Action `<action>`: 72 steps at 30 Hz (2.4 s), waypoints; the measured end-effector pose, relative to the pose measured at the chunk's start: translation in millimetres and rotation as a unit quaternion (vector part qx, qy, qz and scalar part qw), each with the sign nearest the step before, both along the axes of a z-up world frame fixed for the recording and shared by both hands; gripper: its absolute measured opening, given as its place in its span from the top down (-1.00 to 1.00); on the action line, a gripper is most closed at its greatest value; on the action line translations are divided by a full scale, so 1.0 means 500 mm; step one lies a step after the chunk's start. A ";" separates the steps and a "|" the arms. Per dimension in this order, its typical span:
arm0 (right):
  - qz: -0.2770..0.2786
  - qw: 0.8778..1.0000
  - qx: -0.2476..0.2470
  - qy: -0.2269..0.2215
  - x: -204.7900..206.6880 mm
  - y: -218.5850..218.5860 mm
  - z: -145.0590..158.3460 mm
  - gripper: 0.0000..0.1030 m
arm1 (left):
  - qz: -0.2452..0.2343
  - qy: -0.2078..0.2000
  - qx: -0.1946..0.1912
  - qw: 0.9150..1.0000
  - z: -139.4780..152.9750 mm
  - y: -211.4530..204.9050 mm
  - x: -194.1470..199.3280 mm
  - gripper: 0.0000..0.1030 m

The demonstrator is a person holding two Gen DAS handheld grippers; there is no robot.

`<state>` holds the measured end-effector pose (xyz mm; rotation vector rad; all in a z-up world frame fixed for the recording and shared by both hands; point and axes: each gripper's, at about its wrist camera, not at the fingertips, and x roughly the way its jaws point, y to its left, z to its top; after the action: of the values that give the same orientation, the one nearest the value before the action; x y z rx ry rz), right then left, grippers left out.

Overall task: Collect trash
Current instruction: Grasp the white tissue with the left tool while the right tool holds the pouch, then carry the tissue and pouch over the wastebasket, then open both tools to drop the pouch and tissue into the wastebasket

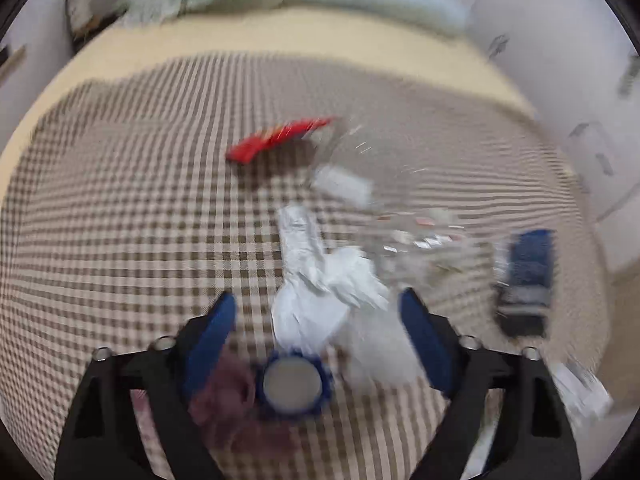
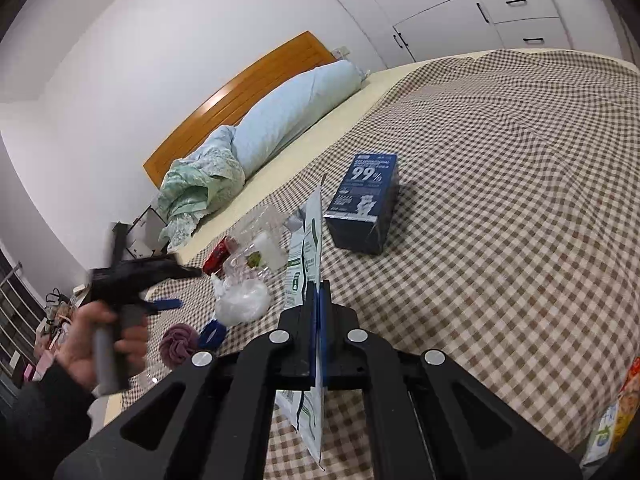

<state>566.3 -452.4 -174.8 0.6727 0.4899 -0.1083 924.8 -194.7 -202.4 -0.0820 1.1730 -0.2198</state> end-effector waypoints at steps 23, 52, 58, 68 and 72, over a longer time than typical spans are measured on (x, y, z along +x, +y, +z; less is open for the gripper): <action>0.049 0.996 0.023 -0.068 -0.079 0.023 0.094 0.98 | -0.056 -0.097 -0.082 0.990 0.236 0.033 -0.348 0.86; -0.040 0.955 -0.019 0.294 -0.437 -0.505 -0.517 0.98 | -0.344 0.051 -0.042 0.937 -0.173 -0.587 -0.952 0.85; -0.046 0.949 0.047 0.307 -0.407 -0.539 -0.662 0.88 | -0.360 0.097 -0.034 0.927 -0.257 -0.643 -0.992 0.85; -0.047 0.955 -0.019 0.292 -0.494 -0.563 -0.543 -0.48 | -0.418 0.162 0.022 0.893 -0.379 -0.742 -1.029 0.84; -0.086 0.960 -0.032 0.263 -0.577 -0.573 -0.463 -0.49 | -0.421 0.211 0.016 0.882 -0.464 -0.824 -1.039 0.84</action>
<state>277.7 -739.0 -406.1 0.6192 0.9350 -0.4736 405.1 -606.7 -434.6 0.4451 1.5950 -0.9912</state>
